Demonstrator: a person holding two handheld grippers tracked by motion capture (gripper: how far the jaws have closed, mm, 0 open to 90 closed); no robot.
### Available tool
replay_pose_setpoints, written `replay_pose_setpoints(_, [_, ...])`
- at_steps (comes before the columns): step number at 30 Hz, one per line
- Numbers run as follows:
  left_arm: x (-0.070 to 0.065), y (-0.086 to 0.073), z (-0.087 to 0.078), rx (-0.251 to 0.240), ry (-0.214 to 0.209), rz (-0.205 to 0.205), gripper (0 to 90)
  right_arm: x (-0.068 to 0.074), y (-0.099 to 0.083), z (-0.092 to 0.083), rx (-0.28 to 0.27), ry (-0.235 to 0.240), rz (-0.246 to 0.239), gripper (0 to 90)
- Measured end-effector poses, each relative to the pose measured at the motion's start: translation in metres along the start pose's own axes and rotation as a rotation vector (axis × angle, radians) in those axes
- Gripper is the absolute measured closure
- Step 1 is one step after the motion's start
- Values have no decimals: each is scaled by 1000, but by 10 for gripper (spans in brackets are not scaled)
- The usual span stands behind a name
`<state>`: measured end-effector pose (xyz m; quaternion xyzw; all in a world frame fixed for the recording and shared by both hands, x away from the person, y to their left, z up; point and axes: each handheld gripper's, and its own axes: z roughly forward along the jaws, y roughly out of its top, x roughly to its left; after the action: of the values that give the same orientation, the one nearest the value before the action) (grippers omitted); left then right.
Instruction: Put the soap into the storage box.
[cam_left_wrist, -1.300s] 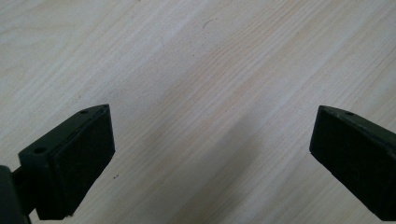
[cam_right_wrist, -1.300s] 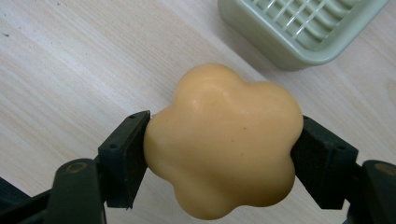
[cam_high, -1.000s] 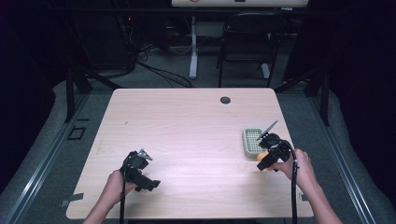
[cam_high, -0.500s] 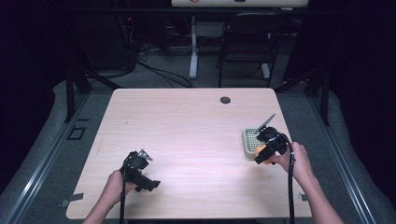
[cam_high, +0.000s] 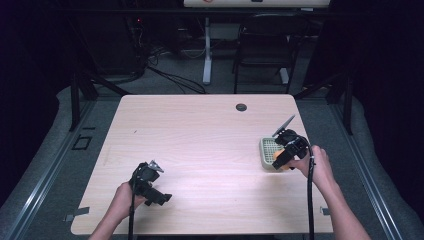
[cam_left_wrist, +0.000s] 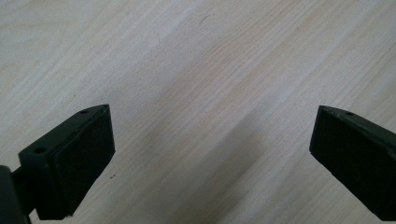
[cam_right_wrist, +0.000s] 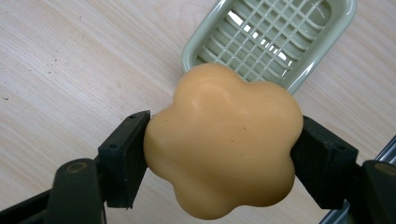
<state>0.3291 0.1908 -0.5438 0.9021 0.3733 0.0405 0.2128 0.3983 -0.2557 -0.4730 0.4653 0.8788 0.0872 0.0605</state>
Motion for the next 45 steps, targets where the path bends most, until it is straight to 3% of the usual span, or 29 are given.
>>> replay_pose_setpoints(19, [0,0,0,-1,-2,2,0,-13,19,9,34,-7,2,265])
replay_pose_setpoints(21, [0,0,1,3,-3,1,0,-14,21,12,19,-11,18,265])
replay_pose_setpoints(32, [0,0,1,6,-4,6,0,-18,31,18,36,-36,14,265])
replay_pose_setpoints(45, [0,0,1,5,-3,7,0,-24,40,24,26,-36,27,265])
